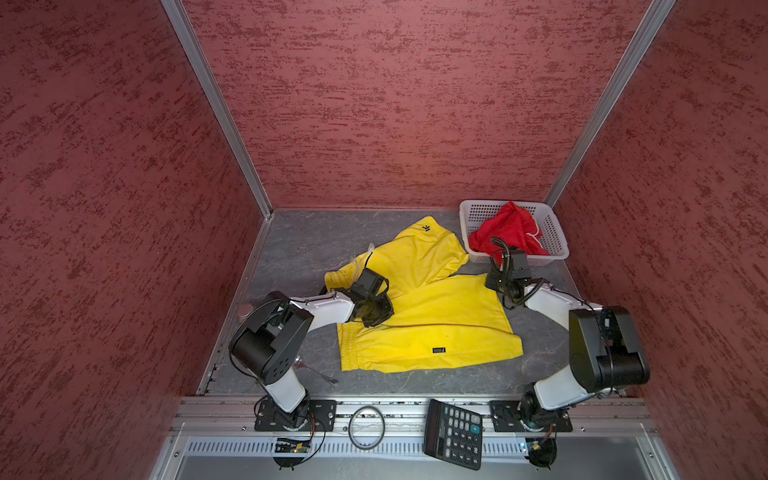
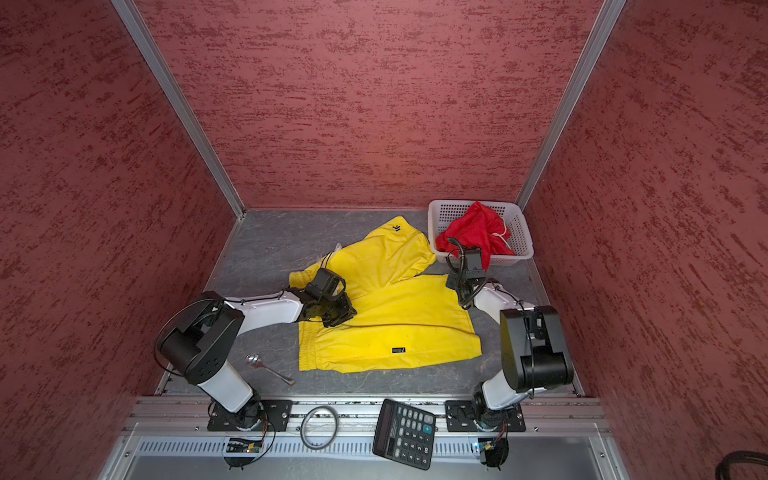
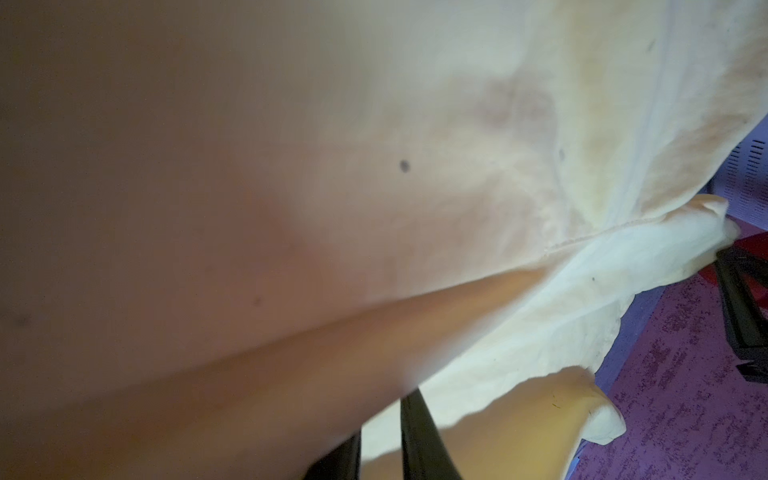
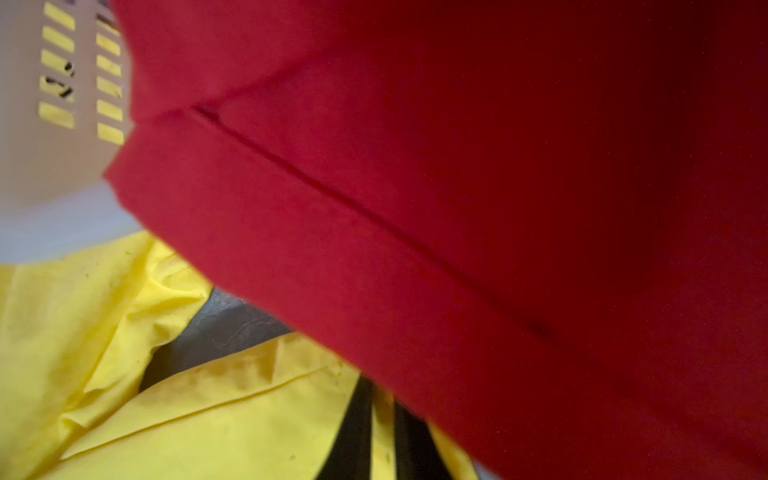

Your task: Fold and stack the shorts

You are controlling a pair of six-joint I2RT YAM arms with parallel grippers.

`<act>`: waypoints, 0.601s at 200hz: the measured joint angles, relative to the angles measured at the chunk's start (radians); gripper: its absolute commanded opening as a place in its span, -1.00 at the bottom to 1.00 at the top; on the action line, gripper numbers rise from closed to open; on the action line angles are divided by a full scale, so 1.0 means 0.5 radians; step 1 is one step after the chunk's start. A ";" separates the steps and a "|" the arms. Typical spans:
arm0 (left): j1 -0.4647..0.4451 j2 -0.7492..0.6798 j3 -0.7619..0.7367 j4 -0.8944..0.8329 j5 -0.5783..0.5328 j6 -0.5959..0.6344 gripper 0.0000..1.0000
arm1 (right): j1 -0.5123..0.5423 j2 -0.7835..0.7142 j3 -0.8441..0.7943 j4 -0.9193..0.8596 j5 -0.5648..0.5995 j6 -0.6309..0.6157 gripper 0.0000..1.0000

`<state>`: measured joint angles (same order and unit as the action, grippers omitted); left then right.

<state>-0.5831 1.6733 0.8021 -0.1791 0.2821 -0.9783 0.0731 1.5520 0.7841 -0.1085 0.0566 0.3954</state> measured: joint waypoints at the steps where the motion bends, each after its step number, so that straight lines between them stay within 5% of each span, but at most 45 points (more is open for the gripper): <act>1: 0.000 0.001 0.002 -0.002 0.000 0.000 -0.60 | 0.000 0.000 -0.001 -0.002 0.000 -0.003 -0.27; 15: 0.000 0.003 0.010 -0.016 0.002 0.014 -0.60 | -0.004 0.000 -0.015 -0.002 -0.006 -0.004 0.04; 30: -0.002 0.003 0.012 -0.022 -0.002 0.021 -0.60 | -0.005 0.000 -0.016 0.000 -0.014 0.014 0.11; 91: -0.013 -0.006 0.025 -0.064 -0.031 0.024 -0.58 | 0.023 0.188 0.242 0.039 -0.075 0.017 0.04; 120: -0.028 -0.020 0.098 -0.266 -0.123 0.075 -0.57 | 0.127 0.269 0.313 0.108 -0.093 0.005 -0.21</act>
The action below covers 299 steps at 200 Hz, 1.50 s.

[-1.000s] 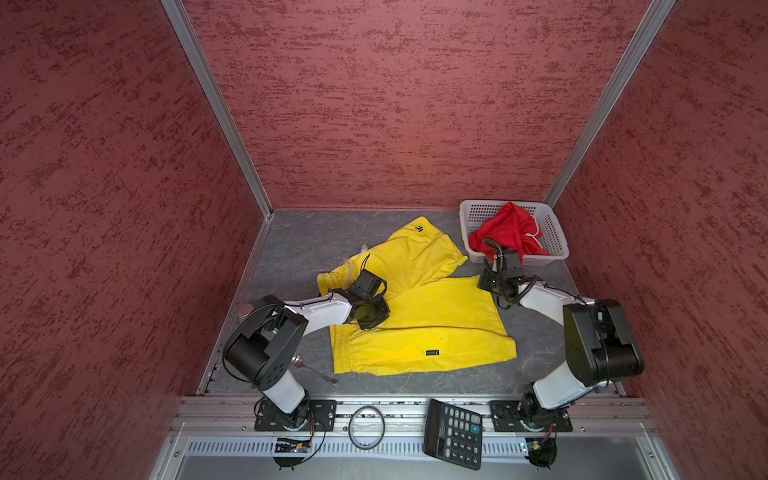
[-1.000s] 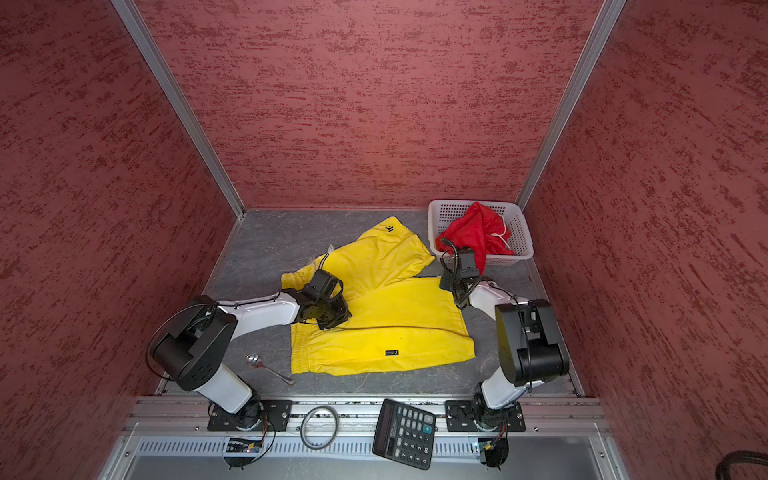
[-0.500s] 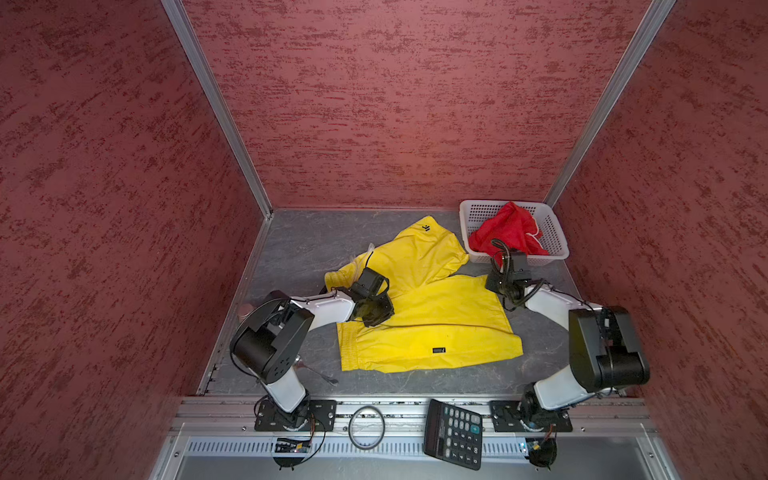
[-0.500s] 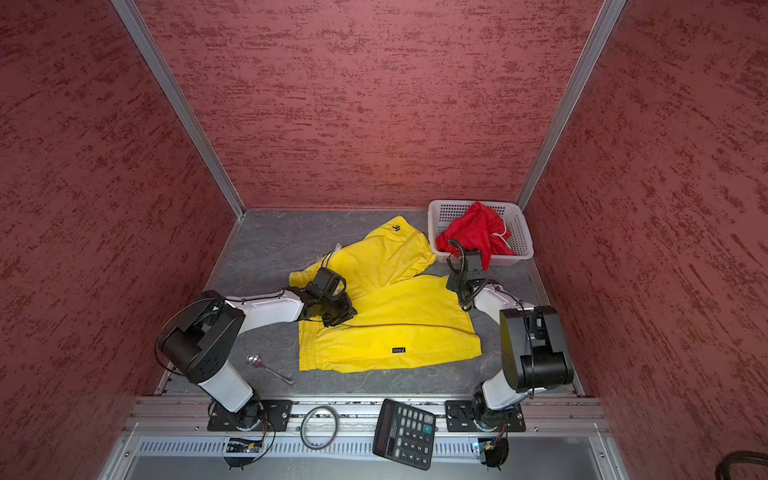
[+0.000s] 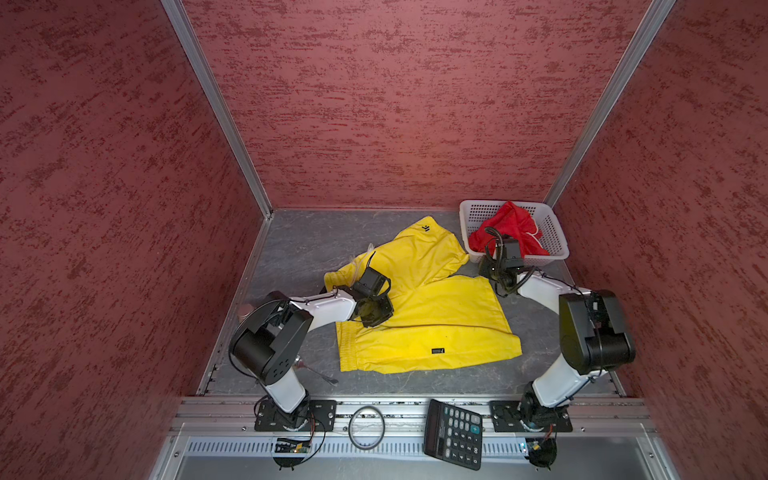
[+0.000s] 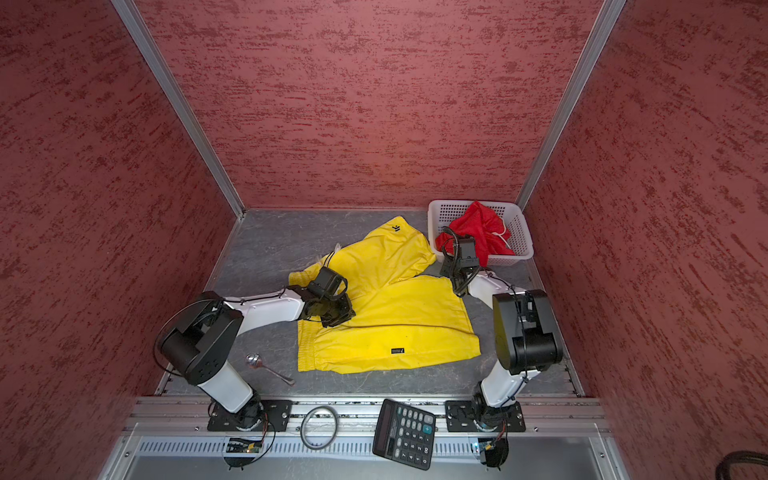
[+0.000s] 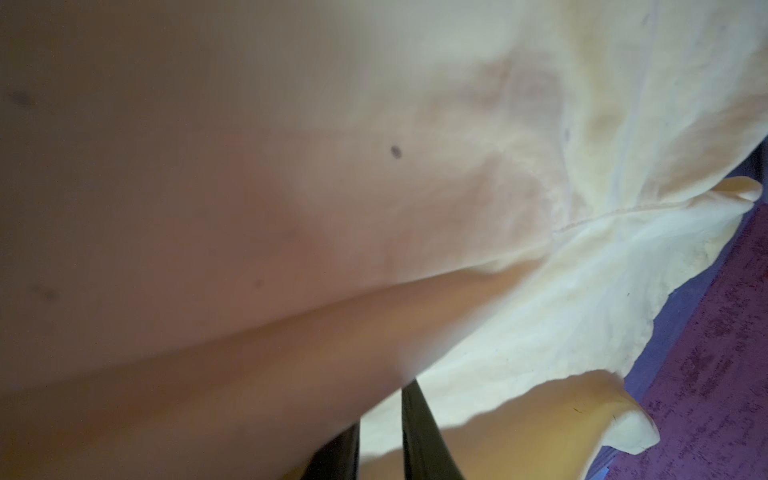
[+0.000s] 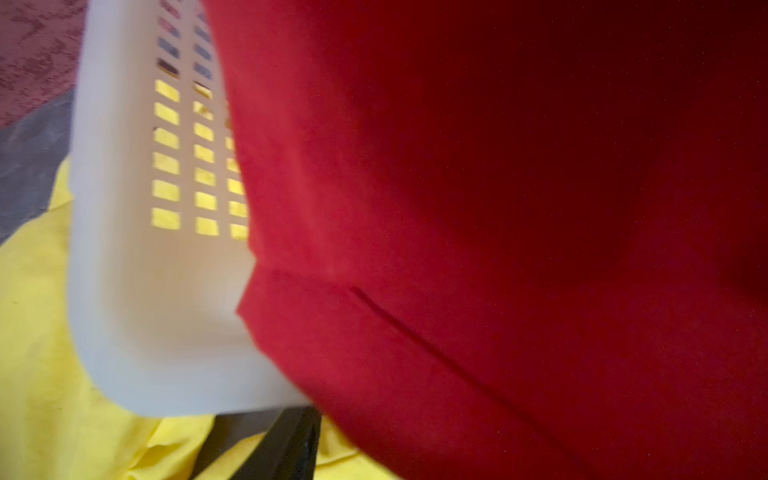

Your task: Fold and stack the shorts

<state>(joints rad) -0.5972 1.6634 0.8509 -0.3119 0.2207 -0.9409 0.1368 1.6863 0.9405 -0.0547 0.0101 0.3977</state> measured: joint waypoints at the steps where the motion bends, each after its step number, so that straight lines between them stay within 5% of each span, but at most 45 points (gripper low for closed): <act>1: 0.000 0.000 0.002 -0.007 -0.004 0.001 -0.57 | 0.006 0.003 0.003 0.002 -0.001 0.003 -0.22; 84: 0.083 -0.087 0.450 -0.404 -0.255 0.172 -0.51 | 0.327 0.291 0.275 0.115 0.002 -0.005 -0.37; 141: 0.102 0.374 0.800 -0.289 -0.243 0.221 -0.56 | 0.353 0.478 0.476 0.109 0.166 0.008 -0.32; 299: 0.330 0.359 0.414 0.050 -0.171 0.204 -0.58 | 0.354 0.632 0.459 0.116 0.294 0.060 -0.14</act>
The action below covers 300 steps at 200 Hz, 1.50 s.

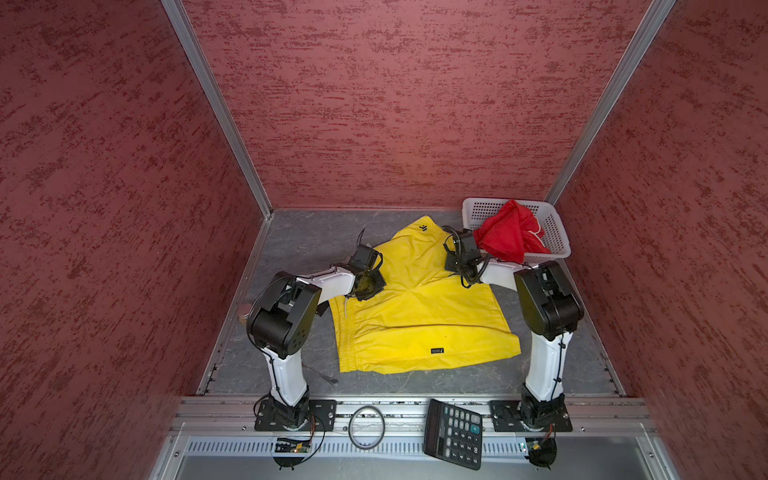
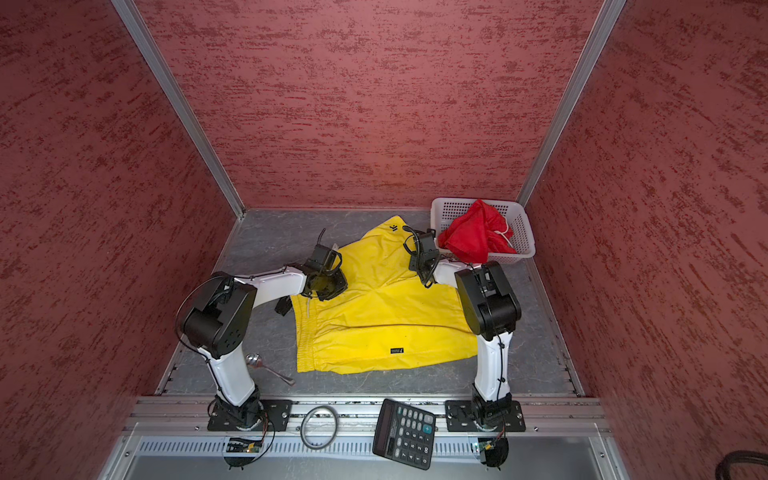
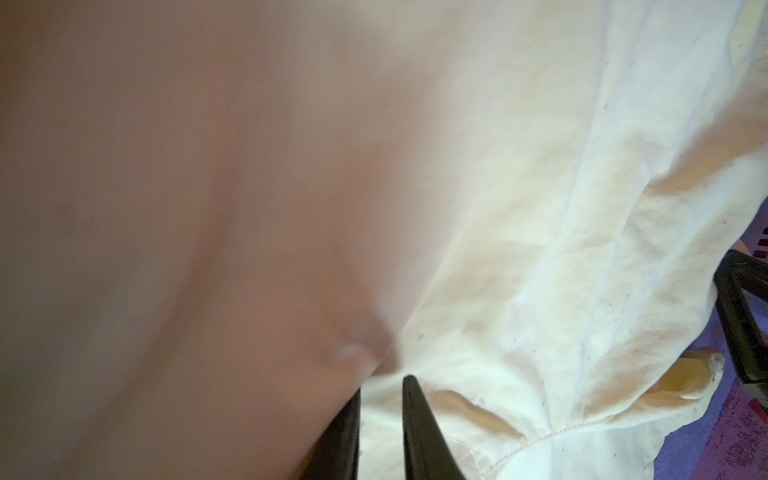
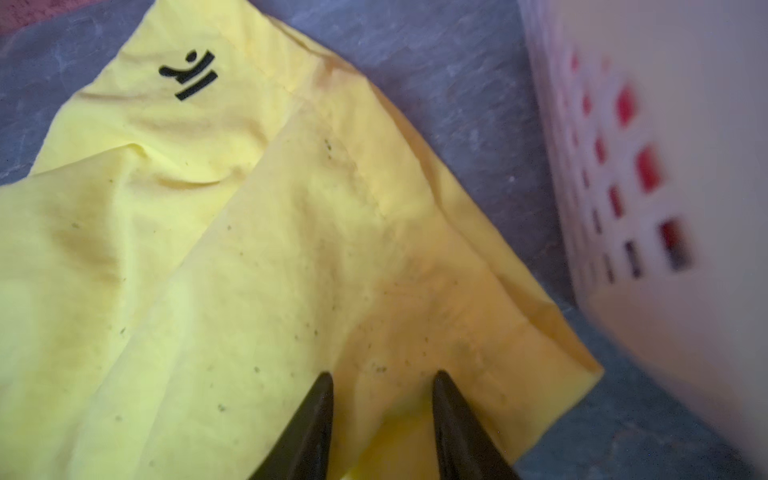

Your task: Fold and stack the shorts

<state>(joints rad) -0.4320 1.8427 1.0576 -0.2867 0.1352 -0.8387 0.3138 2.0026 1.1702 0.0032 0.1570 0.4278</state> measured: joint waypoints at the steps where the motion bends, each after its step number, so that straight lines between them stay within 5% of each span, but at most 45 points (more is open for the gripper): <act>1: 0.001 0.000 -0.002 0.001 0.001 0.001 -0.58 | 0.000 -0.002 -0.002 0.000 0.000 0.002 -0.14; 53: 0.079 -0.085 -0.121 0.034 0.023 0.021 -0.57 | -0.063 -0.202 -0.344 0.098 0.037 0.132 -0.13; 108: 0.055 -0.089 -0.085 -0.029 0.041 0.057 -0.56 | -0.124 -0.259 -0.356 0.036 -0.029 0.195 -0.12; 142: -0.043 -0.130 0.057 -0.208 0.032 0.092 -0.26 | -0.083 -0.510 -0.357 -0.127 -0.057 0.185 -0.04; 202: -0.213 -0.919 0.065 -0.499 -0.151 0.085 -0.06 | 0.106 -1.171 -0.516 -0.346 -0.031 0.192 0.29; 252: -0.361 -1.563 -0.423 -0.912 -0.284 -0.076 -0.08 | 0.134 -1.784 -0.937 -0.952 0.030 0.205 0.57; 284: -0.510 -1.781 -0.682 -1.223 -0.318 -0.230 0.25 | 0.138 -2.032 -1.082 -1.280 0.011 0.331 0.72; 291: -0.545 -1.814 -0.715 -1.274 -0.325 -0.265 0.28 | 0.138 -2.046 -1.082 -1.311 0.008 0.365 0.94; 300: -0.595 -1.852 -0.750 -1.326 -0.327 -0.306 0.29 | 0.138 -2.057 -1.082 -1.331 0.008 0.415 0.97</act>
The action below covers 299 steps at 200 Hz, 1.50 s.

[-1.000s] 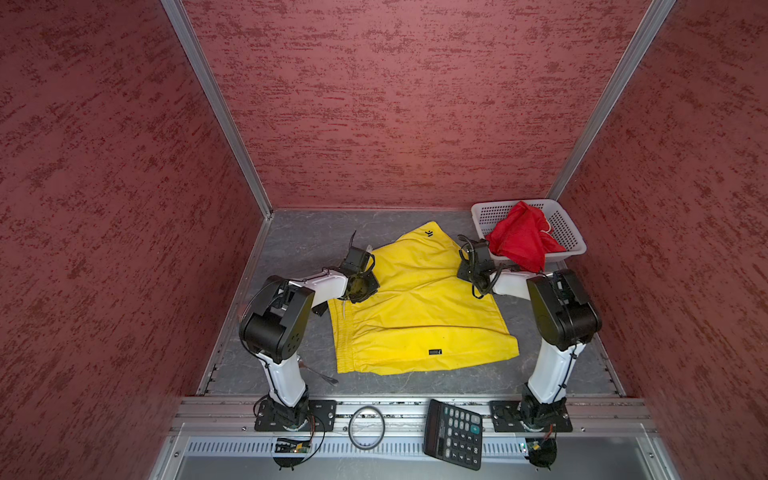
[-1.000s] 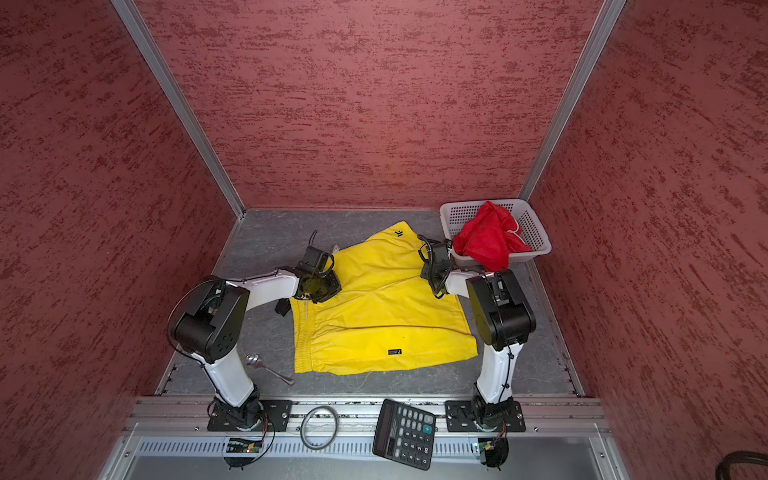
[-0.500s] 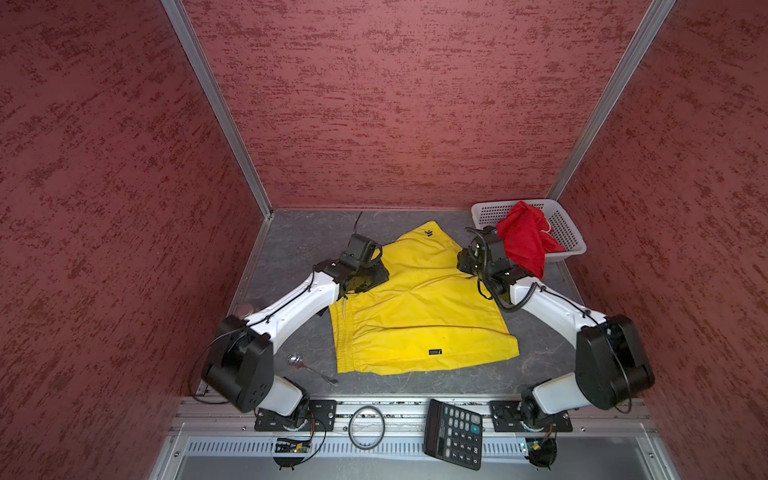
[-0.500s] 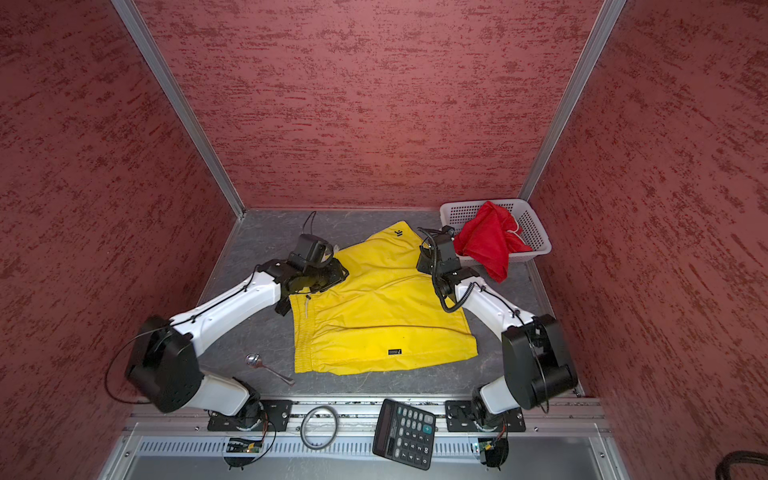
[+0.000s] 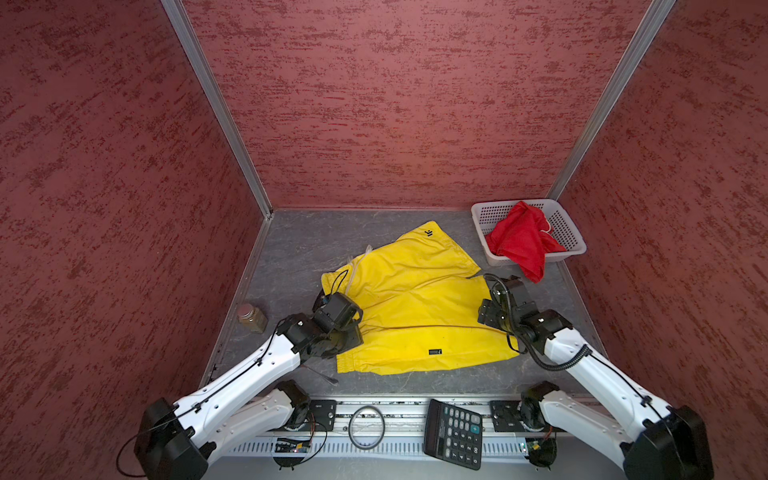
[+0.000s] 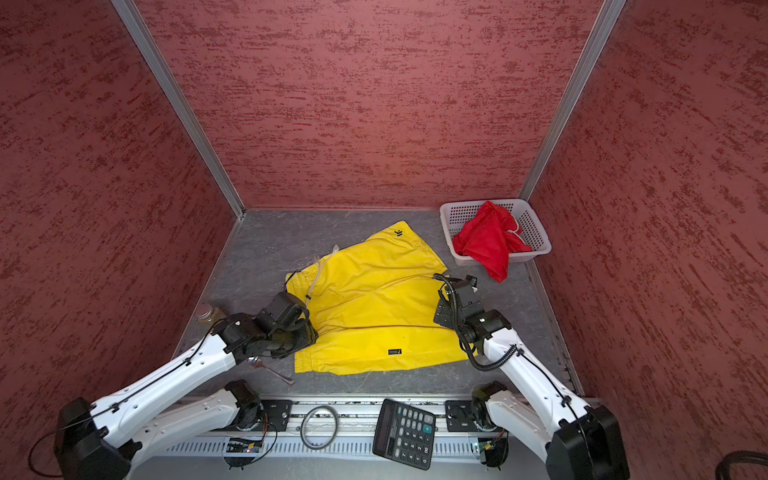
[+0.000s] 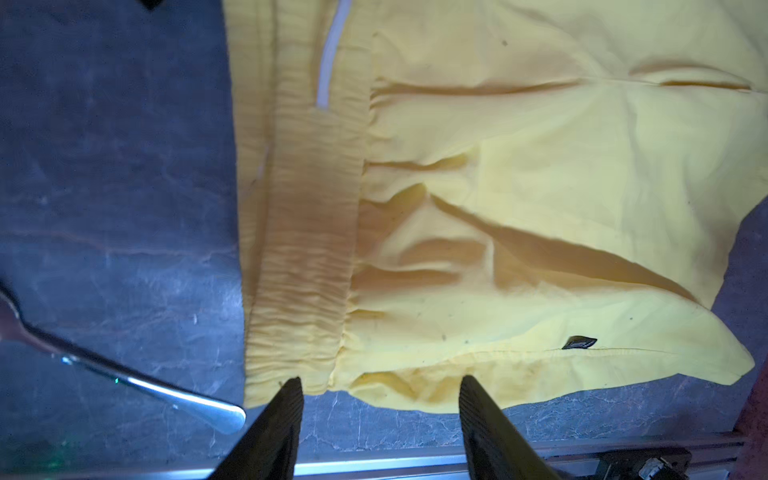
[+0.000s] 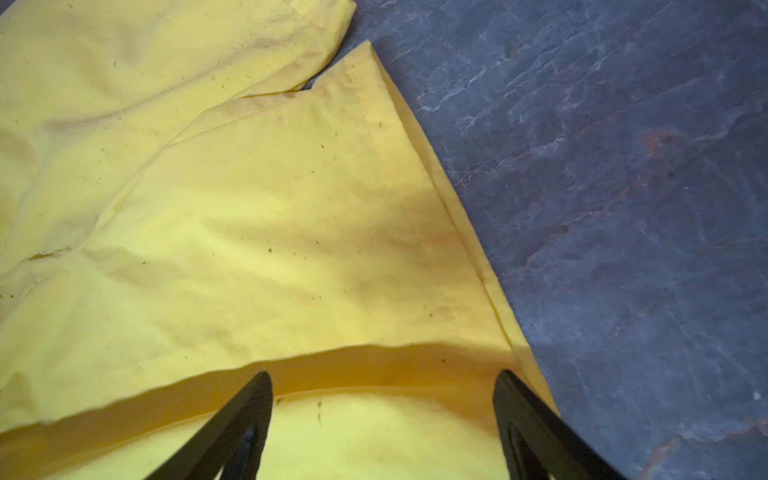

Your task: Fold and stack the shorts

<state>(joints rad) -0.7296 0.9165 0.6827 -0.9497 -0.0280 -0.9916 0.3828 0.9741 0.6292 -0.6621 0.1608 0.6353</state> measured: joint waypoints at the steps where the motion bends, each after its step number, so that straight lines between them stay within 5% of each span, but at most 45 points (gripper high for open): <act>1: -0.011 -0.006 -0.005 -0.005 -0.001 -0.004 0.29 | 0.000 0.000 0.000 -0.002 0.001 -0.001 0.97; 41: -0.220 -0.053 -0.149 -0.041 -0.003 -0.176 0.26 | 0.000 0.010 -0.072 -0.072 0.003 0.085 0.80; 101: -0.257 0.023 -0.352 0.085 -0.011 -0.271 0.15 | 0.000 0.022 -0.117 -0.140 0.002 0.151 0.60; 147: -0.252 0.042 -0.476 0.210 -0.009 -0.294 0.14 | 0.002 0.088 -0.116 -0.179 0.003 0.188 0.72; 166: -0.225 0.069 -0.513 0.270 -0.005 -0.306 -0.05 | 0.002 0.135 -0.107 -0.214 0.003 0.188 0.73; 190: -0.169 0.078 -0.542 0.345 0.008 -0.305 -0.60 | 0.002 0.169 -0.089 -0.262 0.003 0.188 0.75; 217: -0.056 0.047 -0.578 0.446 0.062 -0.285 -1.00 | 0.002 0.170 -0.005 -0.354 0.013 0.186 0.75; 299: 0.159 -0.144 -0.673 0.464 0.190 -0.174 -1.00 | 0.105 0.248 0.544 -0.903 0.012 0.057 0.39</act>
<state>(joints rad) -0.6502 0.8444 0.3462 -0.7177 0.0669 -1.0786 0.4351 1.0981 0.9012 -1.1133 0.1669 0.6640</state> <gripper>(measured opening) 0.072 0.695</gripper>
